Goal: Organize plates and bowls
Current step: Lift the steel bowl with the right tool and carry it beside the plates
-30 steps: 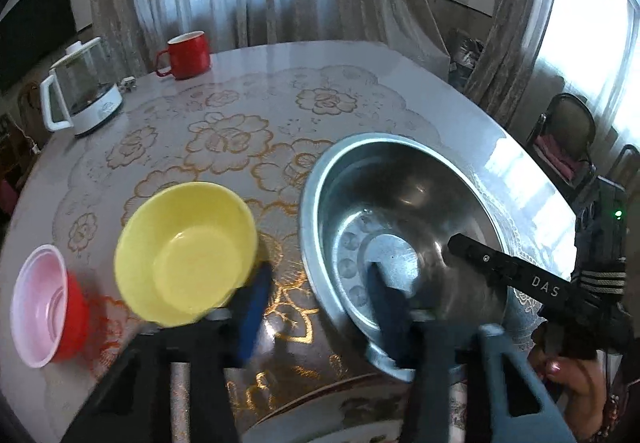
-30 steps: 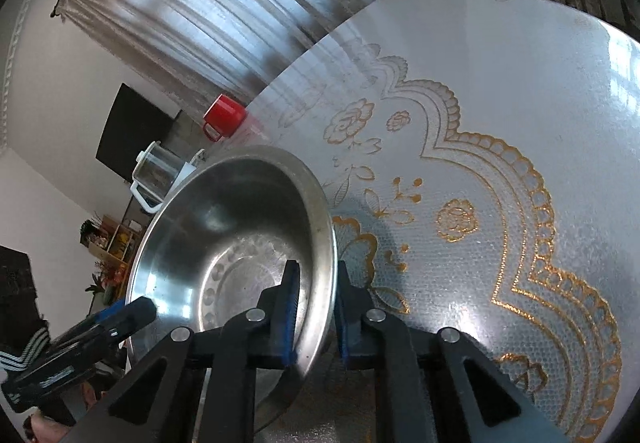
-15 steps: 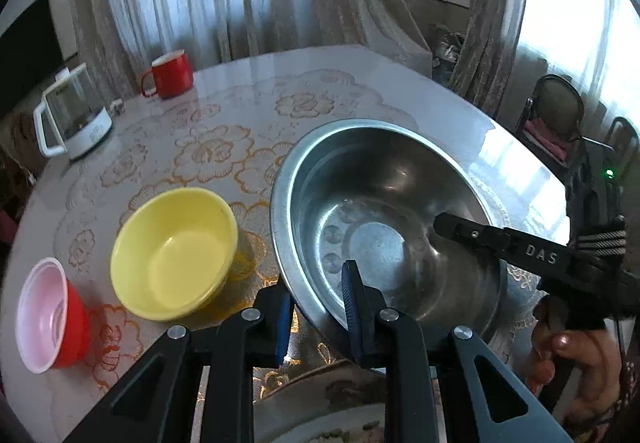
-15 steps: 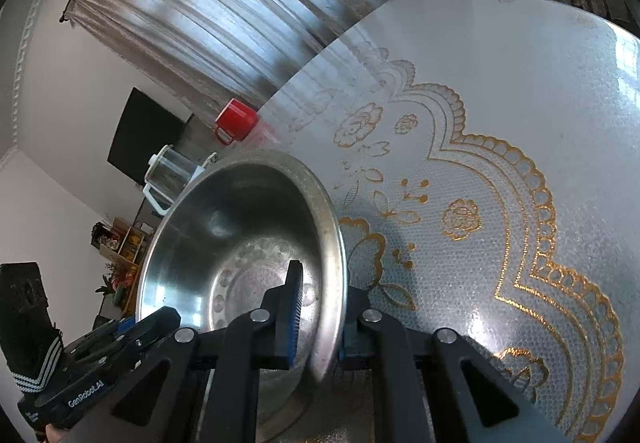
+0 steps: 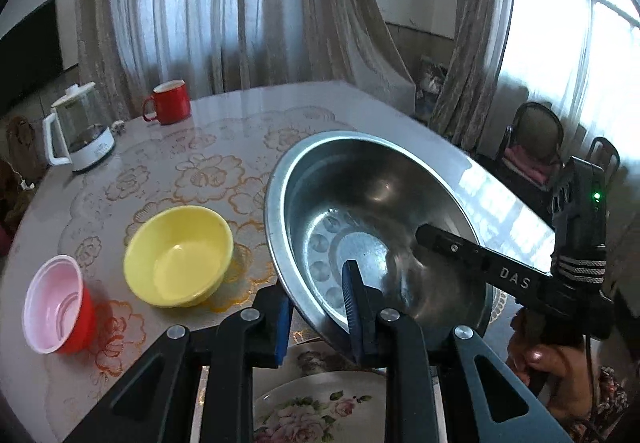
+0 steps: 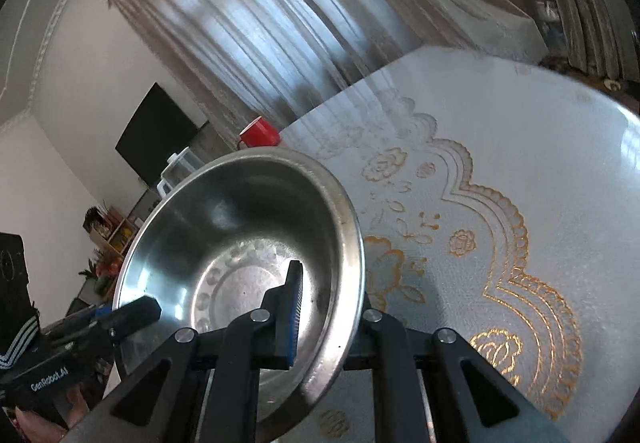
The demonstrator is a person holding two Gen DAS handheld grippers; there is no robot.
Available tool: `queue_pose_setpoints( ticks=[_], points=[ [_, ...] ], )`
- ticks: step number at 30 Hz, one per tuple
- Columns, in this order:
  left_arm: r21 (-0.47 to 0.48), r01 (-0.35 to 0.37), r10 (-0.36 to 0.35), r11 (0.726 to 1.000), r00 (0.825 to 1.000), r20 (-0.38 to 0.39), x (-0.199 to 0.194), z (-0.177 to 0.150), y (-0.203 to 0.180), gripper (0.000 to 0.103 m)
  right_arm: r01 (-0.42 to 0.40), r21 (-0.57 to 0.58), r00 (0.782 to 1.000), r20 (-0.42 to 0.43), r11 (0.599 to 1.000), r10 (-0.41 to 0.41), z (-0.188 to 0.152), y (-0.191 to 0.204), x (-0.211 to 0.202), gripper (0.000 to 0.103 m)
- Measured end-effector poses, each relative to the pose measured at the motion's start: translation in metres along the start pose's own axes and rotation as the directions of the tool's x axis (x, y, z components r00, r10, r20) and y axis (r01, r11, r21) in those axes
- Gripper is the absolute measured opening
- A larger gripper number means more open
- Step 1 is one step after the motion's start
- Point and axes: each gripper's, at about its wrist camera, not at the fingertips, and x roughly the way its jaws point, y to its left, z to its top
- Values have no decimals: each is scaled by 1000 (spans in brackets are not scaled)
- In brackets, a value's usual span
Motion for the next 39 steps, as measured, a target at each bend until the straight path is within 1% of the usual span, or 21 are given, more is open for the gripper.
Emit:
queue_pose_setpoints(
  ticks=[4, 10, 16, 19, 22, 26, 31, 34, 37, 39],
  points=[
    [-16, 9, -9, 1000, 999, 43, -23, -5, 4, 24, -23, -6, 1000, 3, 1000, 23, 2, 11, -17, 12],
    [-44, 25, -20, 999, 994, 111, -64, -19, 10, 24, -10, -100, 1000, 21, 995, 12, -1, 46, -48, 12],
    [-74, 20, -9, 997, 989, 145, -101, -36, 20, 24, -51, -106, 998, 17, 993, 53, -11, 76, -66, 12],
    [-90, -1, 15, 996, 987, 161, -118, -50, 28, 24, -63, -122, 998, 6, 991, 65, -21, 91, -70, 12],
    [-118, -19, 39, 993, 986, 164, -131, -62, 39, 24, -93, -126, 996, -20, 988, 91, -34, 106, -70, 12],
    [-180, -25, 57, 983, 983, 173, -148, -82, 59, 24, -130, -124, 991, -54, 984, 124, -46, 125, -66, 13],
    [-205, -75, 116, 976, 973, 198, -167, -108, 72, 24, -154, -166, 986, -88, 974, 141, -66, 154, -65, 14],
    [-218, -80, 124, 973, 972, 198, -176, -120, 79, 24, -171, -167, 982, -104, 971, 155, -77, 164, -64, 14],
    [-219, -118, 162, 969, 967, 198, -185, -135, 88, 24, -194, -168, 977, -124, 967, 174, -88, 175, -62, 14],
    [-240, -131, 178, 962, 966, 187, -187, -144, 96, 24, -205, -176, 973, -142, 963, 181, -96, 184, -59, 14]
  ],
)
